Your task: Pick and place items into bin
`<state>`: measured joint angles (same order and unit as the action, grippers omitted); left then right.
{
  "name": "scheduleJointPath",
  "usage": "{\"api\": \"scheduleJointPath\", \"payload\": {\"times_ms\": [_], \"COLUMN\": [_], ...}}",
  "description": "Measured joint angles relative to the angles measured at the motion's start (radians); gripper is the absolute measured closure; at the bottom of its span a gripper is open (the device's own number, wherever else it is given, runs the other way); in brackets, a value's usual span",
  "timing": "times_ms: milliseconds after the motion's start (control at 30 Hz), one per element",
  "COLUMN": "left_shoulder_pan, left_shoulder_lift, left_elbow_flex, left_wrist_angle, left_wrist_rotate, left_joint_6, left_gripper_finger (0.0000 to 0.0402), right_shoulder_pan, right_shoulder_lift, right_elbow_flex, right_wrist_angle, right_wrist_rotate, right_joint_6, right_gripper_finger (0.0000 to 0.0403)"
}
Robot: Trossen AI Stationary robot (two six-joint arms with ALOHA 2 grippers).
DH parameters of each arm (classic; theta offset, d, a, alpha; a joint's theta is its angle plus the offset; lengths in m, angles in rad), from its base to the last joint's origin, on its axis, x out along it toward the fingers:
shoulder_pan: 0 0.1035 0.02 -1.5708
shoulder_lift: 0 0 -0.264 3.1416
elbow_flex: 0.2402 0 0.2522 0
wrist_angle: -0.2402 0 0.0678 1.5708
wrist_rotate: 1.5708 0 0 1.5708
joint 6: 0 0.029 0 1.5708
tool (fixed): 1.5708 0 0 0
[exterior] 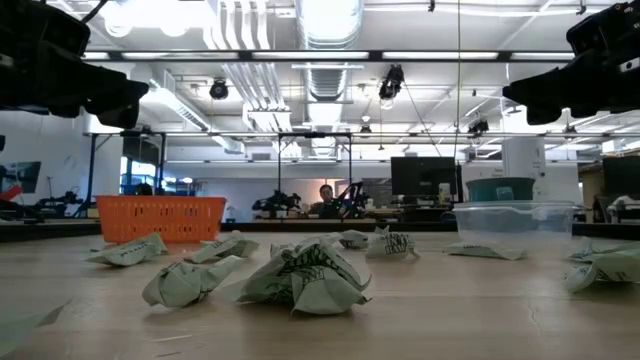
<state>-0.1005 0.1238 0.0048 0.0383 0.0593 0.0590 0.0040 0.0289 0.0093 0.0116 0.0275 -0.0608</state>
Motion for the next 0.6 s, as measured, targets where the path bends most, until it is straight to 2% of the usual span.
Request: {"api": "scheduleJointPath", "payload": {"times_ms": [600], "left_shoulder_pan": [0.000], "left_shoulder_lift": [0.000], "left_elbow_flex": [0.000], "left_wrist_angle": [0.000], "left_wrist_rotate": [0.000], "left_joint_6": [0.000], "left_gripper_finger": [0.0269], "right_shoulder_pan": [0.000], "right_shoulder_lift": [0.000], "right_elbow_flex": [0.000], "right_wrist_angle": [0.000], "right_wrist_rotate": [0.000], "right_joint_6": [-0.051], "right_gripper_finger": [0.0335]}}
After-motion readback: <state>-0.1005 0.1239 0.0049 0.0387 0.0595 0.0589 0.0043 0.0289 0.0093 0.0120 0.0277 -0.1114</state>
